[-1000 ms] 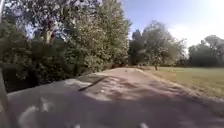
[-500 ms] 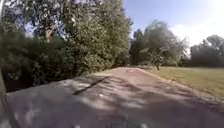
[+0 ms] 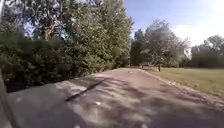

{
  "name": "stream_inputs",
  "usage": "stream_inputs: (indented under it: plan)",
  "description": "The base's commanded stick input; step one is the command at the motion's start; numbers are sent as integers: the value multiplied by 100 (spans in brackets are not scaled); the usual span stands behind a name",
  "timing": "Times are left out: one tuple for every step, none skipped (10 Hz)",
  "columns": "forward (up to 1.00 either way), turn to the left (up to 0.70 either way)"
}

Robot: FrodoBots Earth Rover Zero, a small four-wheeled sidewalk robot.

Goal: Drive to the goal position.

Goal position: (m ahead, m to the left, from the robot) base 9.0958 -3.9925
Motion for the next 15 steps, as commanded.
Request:
stream_inputs:
  plan:
    - [70, 0]
    - [70, 0]
    - [70, 0]
    - [70, 0]
    - [70, 0]
    - [70, 0]
    - [70, 0]
    - [70, 0]
    - [70, 0]
    - [70, 0]
    - [70, 0]
    - [70, 0]
    - [70, 0]
    - [70, 0]
    - [70, 0]
